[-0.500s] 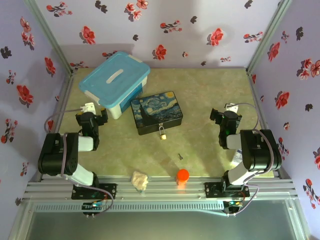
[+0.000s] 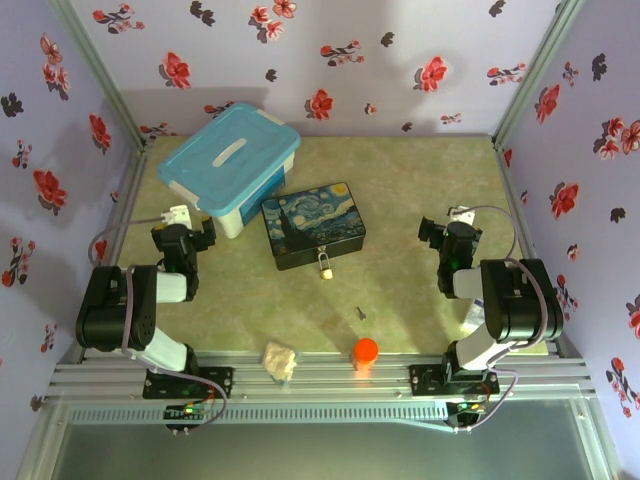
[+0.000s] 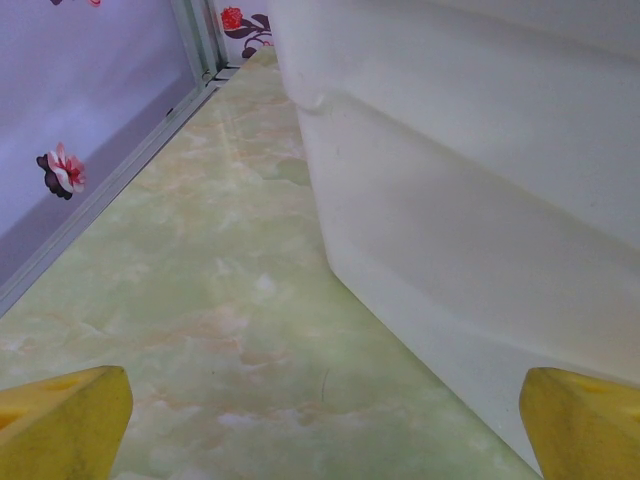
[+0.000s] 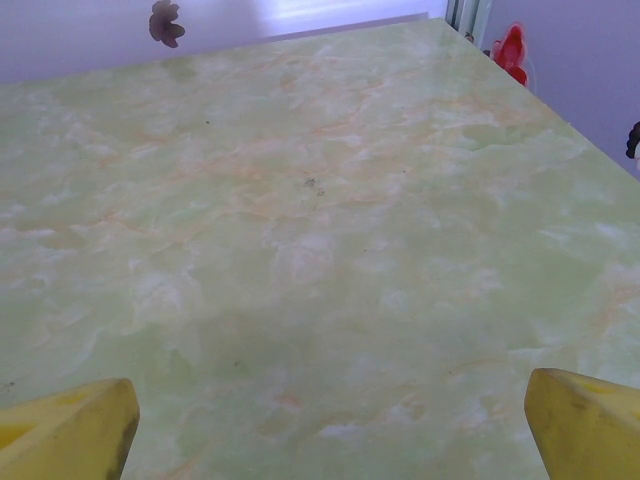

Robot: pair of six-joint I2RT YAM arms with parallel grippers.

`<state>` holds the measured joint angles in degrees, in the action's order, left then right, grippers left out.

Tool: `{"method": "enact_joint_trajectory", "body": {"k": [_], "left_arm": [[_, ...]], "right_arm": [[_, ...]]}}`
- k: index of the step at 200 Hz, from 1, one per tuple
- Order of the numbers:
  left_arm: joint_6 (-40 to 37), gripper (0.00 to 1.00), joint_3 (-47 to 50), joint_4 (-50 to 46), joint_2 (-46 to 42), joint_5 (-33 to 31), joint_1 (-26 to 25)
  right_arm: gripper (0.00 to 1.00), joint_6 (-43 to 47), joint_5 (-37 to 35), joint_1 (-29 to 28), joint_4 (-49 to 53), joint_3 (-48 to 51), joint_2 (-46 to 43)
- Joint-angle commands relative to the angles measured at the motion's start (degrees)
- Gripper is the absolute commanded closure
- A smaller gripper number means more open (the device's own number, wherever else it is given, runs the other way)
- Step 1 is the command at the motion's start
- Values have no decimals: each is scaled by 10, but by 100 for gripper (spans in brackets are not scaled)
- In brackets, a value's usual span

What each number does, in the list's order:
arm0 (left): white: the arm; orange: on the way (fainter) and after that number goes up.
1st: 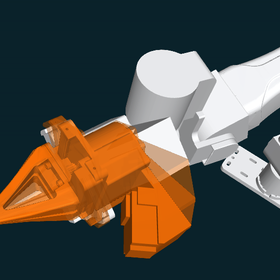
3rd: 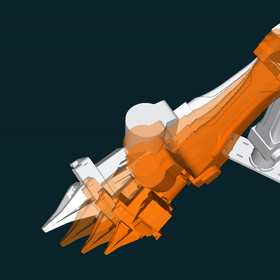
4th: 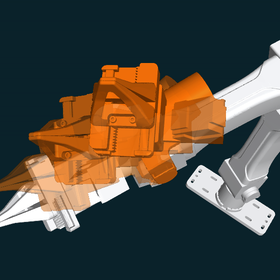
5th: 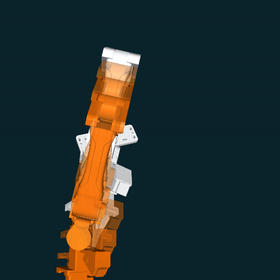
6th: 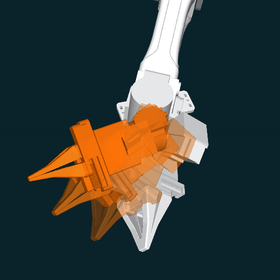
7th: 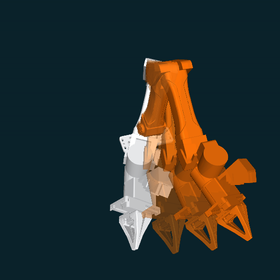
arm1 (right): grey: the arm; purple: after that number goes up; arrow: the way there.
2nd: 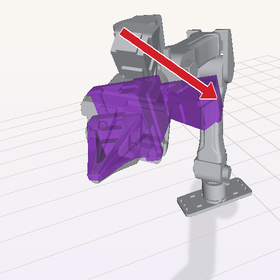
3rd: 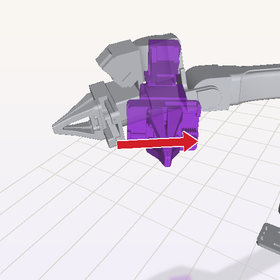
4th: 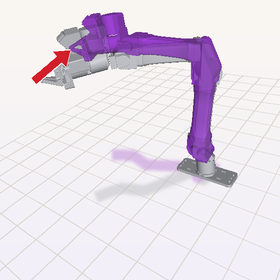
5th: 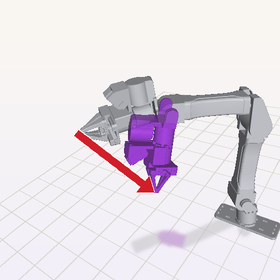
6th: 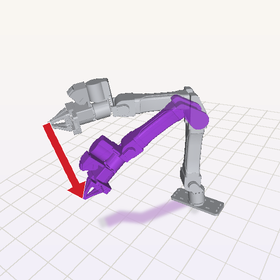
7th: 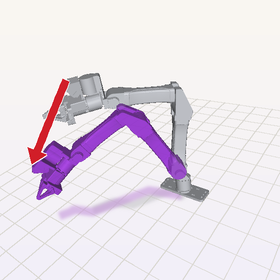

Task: Unlock the padlock with the key

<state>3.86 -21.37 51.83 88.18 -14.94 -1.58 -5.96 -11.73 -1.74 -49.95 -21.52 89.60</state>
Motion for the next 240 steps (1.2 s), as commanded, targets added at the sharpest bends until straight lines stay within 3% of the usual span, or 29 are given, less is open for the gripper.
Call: {"method": "enact_joint_trajectory", "body": {"k": [1, 178, 240], "left_arm": [[-15, 0, -4, 11, 6, 4, 0], [-14, 0, 4, 25, 1, 3, 0], [-3, 0, 35, -38, -143, -22, 0]], "right_arm": [[1, 9, 6, 4, -2, -9, -4], [1, 8, 9, 5, -3, -9, -4], [1, 16, 22, 4, 80, -24, -75]]}}
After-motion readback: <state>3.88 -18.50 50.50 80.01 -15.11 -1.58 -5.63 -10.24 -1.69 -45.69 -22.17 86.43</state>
